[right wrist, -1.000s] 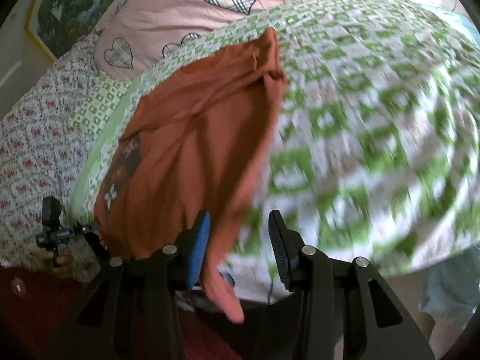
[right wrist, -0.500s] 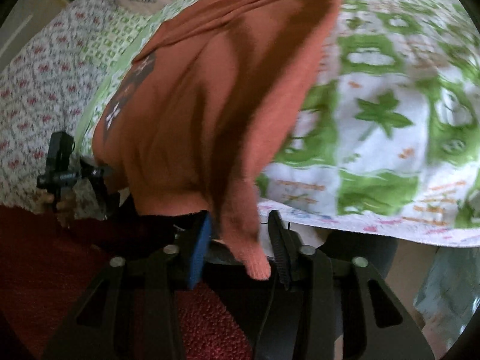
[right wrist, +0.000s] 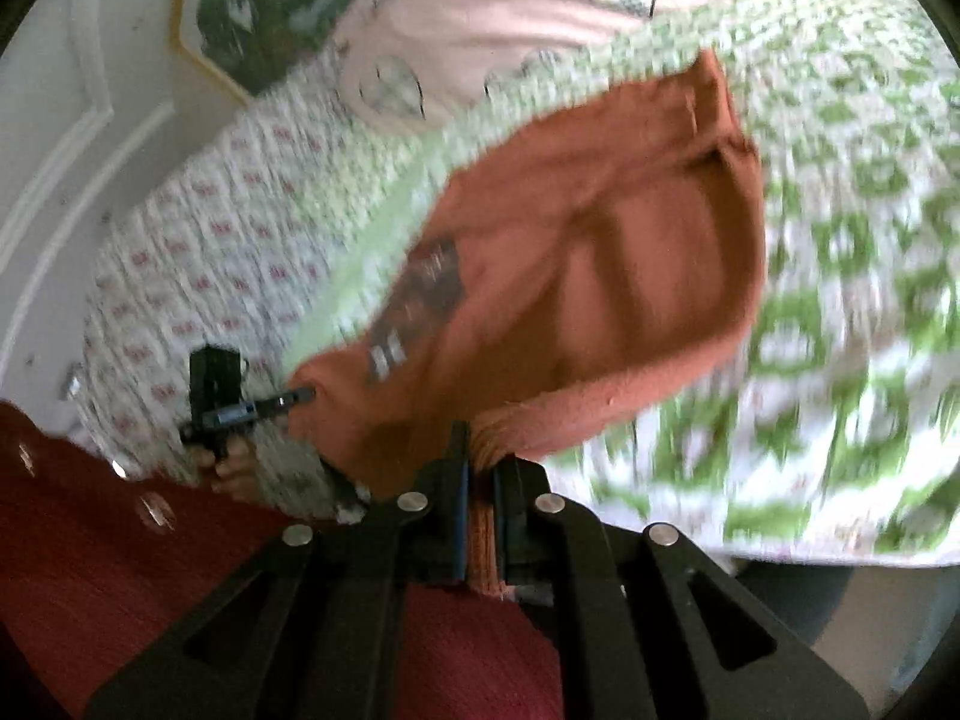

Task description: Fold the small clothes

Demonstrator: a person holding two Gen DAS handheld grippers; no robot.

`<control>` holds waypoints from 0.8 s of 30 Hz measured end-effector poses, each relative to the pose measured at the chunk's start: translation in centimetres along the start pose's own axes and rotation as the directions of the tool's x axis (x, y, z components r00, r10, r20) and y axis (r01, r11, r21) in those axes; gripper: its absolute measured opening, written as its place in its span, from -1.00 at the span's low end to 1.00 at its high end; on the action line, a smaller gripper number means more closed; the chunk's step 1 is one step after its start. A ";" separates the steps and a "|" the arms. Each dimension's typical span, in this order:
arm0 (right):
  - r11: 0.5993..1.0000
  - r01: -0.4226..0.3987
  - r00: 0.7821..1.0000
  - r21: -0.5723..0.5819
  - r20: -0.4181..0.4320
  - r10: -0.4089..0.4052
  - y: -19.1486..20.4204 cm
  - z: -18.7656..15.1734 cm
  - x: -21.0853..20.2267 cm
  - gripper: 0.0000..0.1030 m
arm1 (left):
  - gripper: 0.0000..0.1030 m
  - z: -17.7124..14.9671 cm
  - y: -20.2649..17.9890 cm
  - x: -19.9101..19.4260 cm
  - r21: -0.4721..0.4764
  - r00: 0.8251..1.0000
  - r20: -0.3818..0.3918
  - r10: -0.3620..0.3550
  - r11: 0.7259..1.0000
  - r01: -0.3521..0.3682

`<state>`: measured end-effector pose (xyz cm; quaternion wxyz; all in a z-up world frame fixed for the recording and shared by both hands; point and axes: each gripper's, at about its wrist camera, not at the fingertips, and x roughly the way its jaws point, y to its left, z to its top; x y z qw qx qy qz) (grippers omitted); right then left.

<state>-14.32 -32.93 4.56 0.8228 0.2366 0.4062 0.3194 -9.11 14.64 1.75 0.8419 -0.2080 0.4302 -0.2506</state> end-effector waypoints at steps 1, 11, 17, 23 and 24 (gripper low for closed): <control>1.000 -0.016 0.999 0.008 0.037 0.016 0.1 0.7 -0.5 -0.86 | -0.91 1.0 -0.4 -0.4 0.004 0.999 0.031 -0.013 1.000 0.012; 1.000 0.009 0.964 -0.007 0.265 -0.007 -1.2 9.3 -1.3 -0.86 | -0.92 11.0 -1.6 1.5 0.064 0.973 0.228 -0.047 0.997 0.034; 0.998 0.060 0.948 0.023 0.313 -0.064 -4.1 15.7 1.6 -0.86 | -0.92 16.9 -0.3 4.9 0.057 0.958 0.284 -0.030 0.998 0.015; 0.991 0.118 0.942 0.060 0.309 -0.130 -7.4 20.9 4.4 -0.86 | -0.93 22.5 2.0 8.7 0.031 0.957 0.288 0.019 0.999 -0.030; 0.990 0.125 0.942 0.069 0.306 -0.140 -8.0 21.6 4.9 -0.86 | -0.93 23.3 2.5 9.5 0.026 0.959 0.282 0.034 0.999 -0.043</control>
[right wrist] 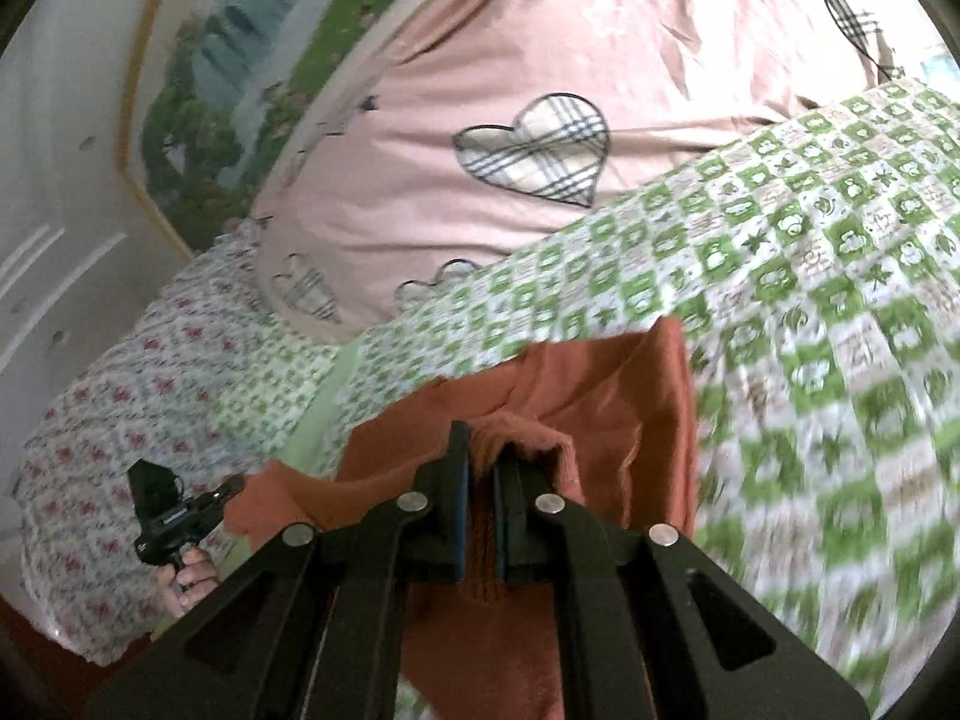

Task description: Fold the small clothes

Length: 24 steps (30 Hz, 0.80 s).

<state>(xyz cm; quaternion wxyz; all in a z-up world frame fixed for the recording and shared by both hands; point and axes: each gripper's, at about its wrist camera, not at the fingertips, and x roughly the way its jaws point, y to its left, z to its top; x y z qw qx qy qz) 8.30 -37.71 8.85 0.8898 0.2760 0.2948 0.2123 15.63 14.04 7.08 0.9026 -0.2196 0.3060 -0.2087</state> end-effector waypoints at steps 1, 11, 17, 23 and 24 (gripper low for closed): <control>1.000 0.008 1.000 0.003 -0.004 -0.008 -0.4 0.5 0.8 -0.86 | -0.93 0.5 0.5 1.0 -0.003 1.000 -0.010 0.010 1.000 -0.010; 0.990 0.129 0.989 0.057 -0.080 -0.124 -4.6 3.1 7.3 -0.86 | -0.92 2.9 5.3 7.7 -0.093 0.995 -0.070 0.069 0.993 -0.076; 0.970 0.239 0.961 0.040 -0.156 -0.230 -6.4 2.9 10.4 -0.86 | -0.91 3.1 7.6 11.7 -0.127 0.984 -0.133 0.115 0.983 -0.132; 0.961 0.268 0.947 0.064 -0.198 -0.251 -7.5 2.7 11.1 -0.81 | -0.85 2.2 8.8 13.2 -0.163 0.968 -0.208 0.141 0.971 -0.176; 0.961 0.267 0.950 0.074 -0.190 -0.250 -7.4 2.8 10.6 -0.79 | -0.82 2.0 8.6 12.8 -0.160 0.968 -0.207 0.140 0.972 -0.175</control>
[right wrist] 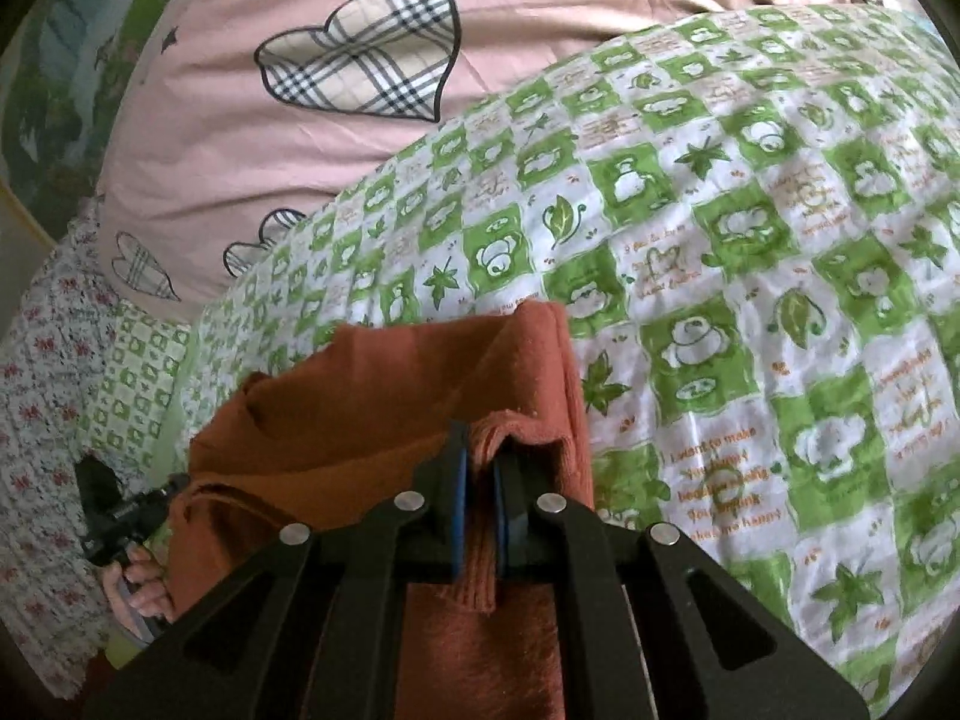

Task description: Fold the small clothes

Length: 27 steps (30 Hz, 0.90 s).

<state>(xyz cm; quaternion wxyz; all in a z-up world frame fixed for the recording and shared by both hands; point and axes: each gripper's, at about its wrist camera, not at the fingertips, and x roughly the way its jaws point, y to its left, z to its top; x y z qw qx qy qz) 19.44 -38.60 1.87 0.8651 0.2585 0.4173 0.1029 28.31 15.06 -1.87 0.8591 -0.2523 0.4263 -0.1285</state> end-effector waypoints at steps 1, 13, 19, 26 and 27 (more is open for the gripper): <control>1.000 0.001 1.000 0.005 0.010 -0.001 0.0 -0.2 -0.6 -0.71 | -0.76 -0.3 -0.2 -0.4 0.006 1.000 -0.003 0.001 1.000 -0.001; 0.964 -0.087 0.996 -0.251 -0.052 0.076 8.1 -7.8 -3.6 -0.03 | -0.44 -9.8 -10.0 -0.4 0.152 0.967 -0.203 -0.155 0.970 0.188; 0.918 -0.098 0.981 -0.383 -0.194 0.024 10.3 -9.4 0.8 -0.04 | -0.41 -8.8 -11.1 2.2 0.207 0.964 -0.248 -0.100 0.966 0.154; 0.953 -0.012 0.989 -0.303 -0.143 -0.034 7.8 -5.0 2.8 -0.04 | -0.42 -3.8 -8.7 3.3 0.186 0.980 -0.196 -0.037 0.980 0.075; 0.962 0.008 0.993 -0.272 -0.114 -0.040 7.2 -4.0 2.8 -0.04 | -0.42 -2.8 -8.3 3.4 0.175 0.984 -0.179 -0.028 0.983 0.060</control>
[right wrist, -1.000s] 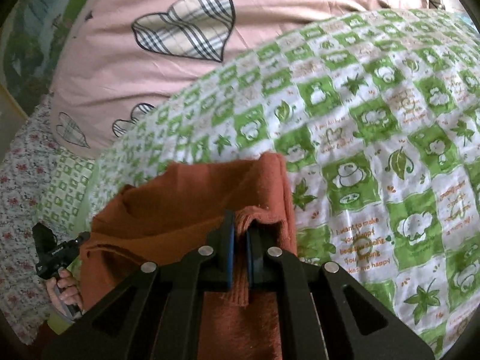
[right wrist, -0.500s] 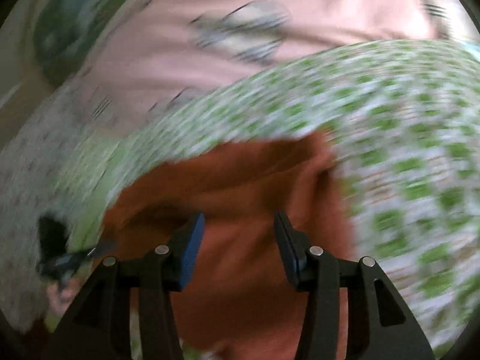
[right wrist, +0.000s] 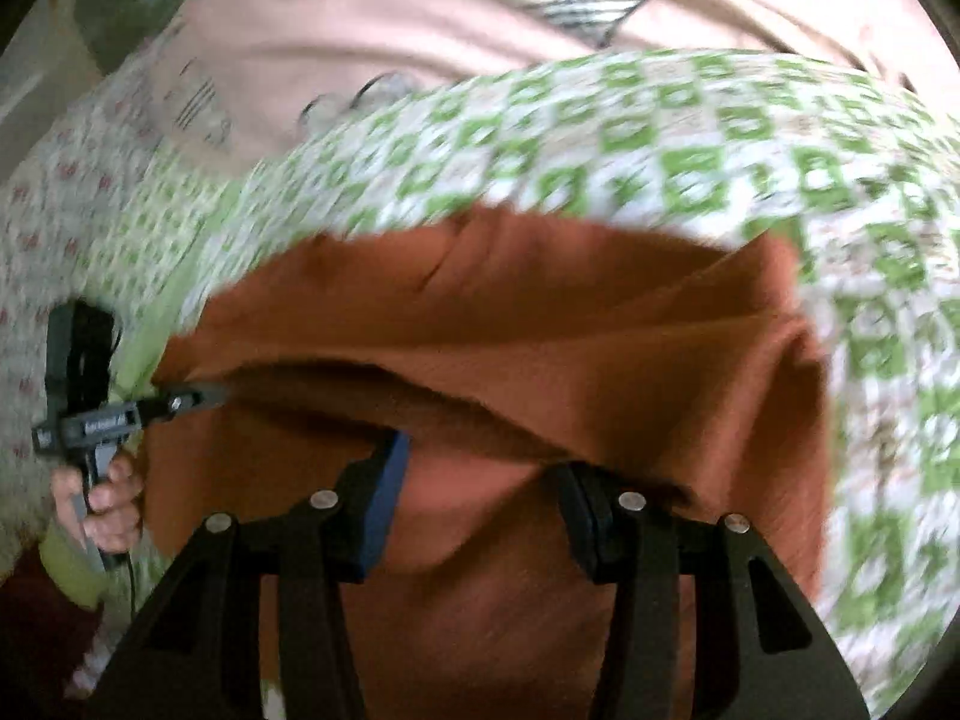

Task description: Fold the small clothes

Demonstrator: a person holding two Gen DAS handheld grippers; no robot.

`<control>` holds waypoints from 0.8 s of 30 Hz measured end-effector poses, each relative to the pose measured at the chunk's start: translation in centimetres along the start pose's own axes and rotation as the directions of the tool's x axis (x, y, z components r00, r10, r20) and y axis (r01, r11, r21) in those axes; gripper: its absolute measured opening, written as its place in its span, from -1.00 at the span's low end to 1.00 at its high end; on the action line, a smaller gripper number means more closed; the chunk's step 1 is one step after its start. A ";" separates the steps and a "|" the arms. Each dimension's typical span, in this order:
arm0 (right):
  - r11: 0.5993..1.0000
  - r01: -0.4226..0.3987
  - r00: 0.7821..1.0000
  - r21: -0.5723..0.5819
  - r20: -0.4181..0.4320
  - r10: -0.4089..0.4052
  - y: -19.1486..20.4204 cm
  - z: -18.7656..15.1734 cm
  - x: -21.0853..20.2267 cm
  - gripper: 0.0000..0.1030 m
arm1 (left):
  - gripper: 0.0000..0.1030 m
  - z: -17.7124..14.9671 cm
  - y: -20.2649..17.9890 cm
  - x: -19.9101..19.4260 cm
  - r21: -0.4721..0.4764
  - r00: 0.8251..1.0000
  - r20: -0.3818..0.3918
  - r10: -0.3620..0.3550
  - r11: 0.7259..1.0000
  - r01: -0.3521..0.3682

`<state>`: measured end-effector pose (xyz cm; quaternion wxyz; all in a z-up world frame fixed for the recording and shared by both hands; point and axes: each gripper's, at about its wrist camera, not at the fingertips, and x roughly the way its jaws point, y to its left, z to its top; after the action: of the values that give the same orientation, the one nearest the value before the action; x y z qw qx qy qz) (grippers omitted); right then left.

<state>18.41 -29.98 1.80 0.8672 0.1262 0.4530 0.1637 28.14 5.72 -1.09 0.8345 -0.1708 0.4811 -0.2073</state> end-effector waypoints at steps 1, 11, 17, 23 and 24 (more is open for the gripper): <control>1.000 0.017 1.000 0.025 0.020 -0.017 -0.6 0.6 -0.1 -0.04 | -0.42 0.9 0.7 -0.2 -0.018 0.999 0.019 0.029 0.999 -0.029; 0.978 0.060 0.986 0.201 0.141 -0.090 -3.4 -0.6 -3.6 -0.04 | -0.27 1.7 5.2 -4.2 -0.197 0.984 0.136 0.111 0.977 -0.083; 0.990 0.043 0.994 0.136 0.092 -0.055 -1.5 -4.7 -4.4 -0.04 | -0.27 -4.6 3.5 -6.4 -0.174 0.992 0.108 0.068 0.984 -0.049; 0.988 0.063 0.994 0.143 0.082 -0.075 -1.7 -9.4 -7.2 -0.04 | -0.26 -10.6 2.7 -9.4 -0.210 0.994 0.109 0.020 0.978 0.003; 0.988 0.057 0.994 0.147 0.084 -0.070 -1.7 -10.1 -7.7 -0.04 | -0.26 -11.5 2.6 -9.8 -0.213 0.995 0.100 0.021 0.977 0.001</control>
<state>6.18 -33.94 1.26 0.8800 0.1811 0.4283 0.0970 14.14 11.94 -0.65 0.8359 -0.2671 0.4583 -0.1413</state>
